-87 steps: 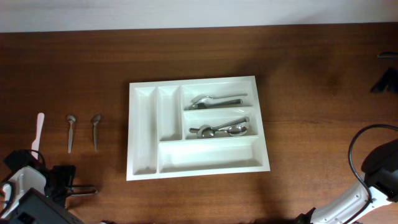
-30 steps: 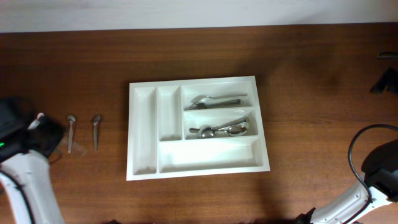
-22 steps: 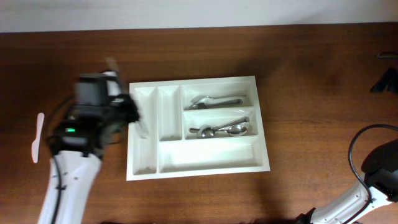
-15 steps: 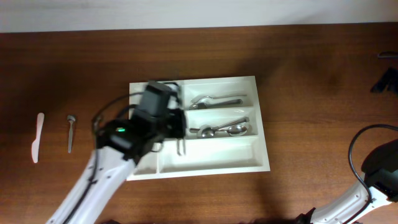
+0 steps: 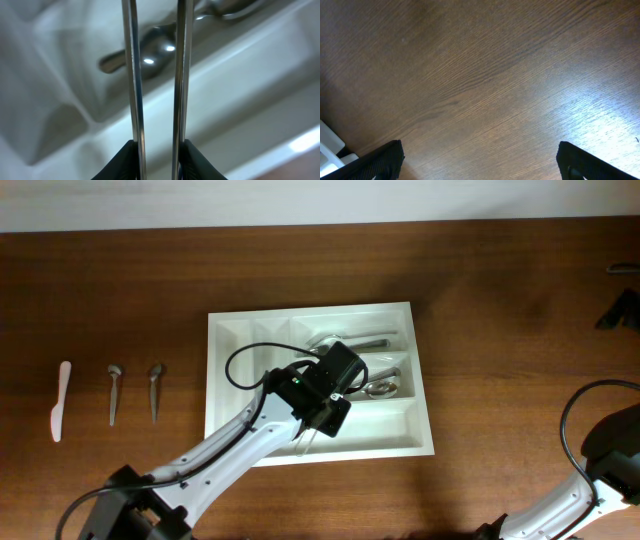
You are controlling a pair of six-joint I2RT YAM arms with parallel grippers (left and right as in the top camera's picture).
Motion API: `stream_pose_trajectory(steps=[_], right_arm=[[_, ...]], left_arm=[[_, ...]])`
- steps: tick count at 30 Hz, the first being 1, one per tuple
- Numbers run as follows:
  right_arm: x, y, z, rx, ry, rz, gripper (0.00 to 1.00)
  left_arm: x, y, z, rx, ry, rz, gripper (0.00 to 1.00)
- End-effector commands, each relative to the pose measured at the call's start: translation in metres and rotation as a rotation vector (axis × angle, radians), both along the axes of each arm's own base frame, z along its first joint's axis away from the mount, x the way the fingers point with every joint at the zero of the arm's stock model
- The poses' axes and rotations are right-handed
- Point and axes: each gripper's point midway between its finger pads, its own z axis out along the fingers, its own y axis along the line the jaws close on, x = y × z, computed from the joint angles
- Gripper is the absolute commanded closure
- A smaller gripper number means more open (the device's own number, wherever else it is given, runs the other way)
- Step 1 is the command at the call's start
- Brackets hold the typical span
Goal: Pack container
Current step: 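Carry the sticks right into the tray's lower long compartment and release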
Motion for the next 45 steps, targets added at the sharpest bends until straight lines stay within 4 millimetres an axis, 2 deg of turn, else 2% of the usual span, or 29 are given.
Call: stream_pose_trajectory(steps=[1, 5, 8, 23, 26, 29, 34, 45], right_arm=[[0.001, 0.001, 0.000, 0.006, -0.003, -0.005, 0.01], [0.001, 0.001, 0.000, 0.006, -0.003, -0.005, 0.01], [0.001, 0.001, 0.000, 0.005, -0.003, -0.005, 0.01], [0.001, 0.001, 0.000, 0.006, -0.004, -0.005, 0.01], [0.001, 0.001, 0.000, 0.006, -0.004, -0.005, 0.01], [0.001, 0.001, 0.000, 0.006, -0.004, -0.005, 0.01], [0.001, 0.001, 0.000, 0.006, -0.003, -0.005, 0.01], [0.001, 0.001, 0.000, 0.006, -0.004, -0.005, 0.01]], left_arm=[[0.013, 0.009, 0.006, 0.111, -0.085, -0.139, 0.70], [0.013, 0.008, 0.006, 0.147, -0.096, -0.250, 0.71], [0.009, 0.004, 0.005, 0.147, -0.085, -0.341, 0.82], [-0.023, -0.024, 0.001, 0.070, -0.035, -0.874, 0.80], [-0.025, -0.022, 0.001, 0.089, -0.040, -0.945, 0.74], [-0.025, -0.023, 0.001, 0.099, -0.049, -0.992, 0.66], [-0.028, -0.024, -0.003, 0.096, -0.044, -1.038, 0.67], [-0.038, -0.030, -0.026, 0.048, 0.051, -1.056, 0.67]])
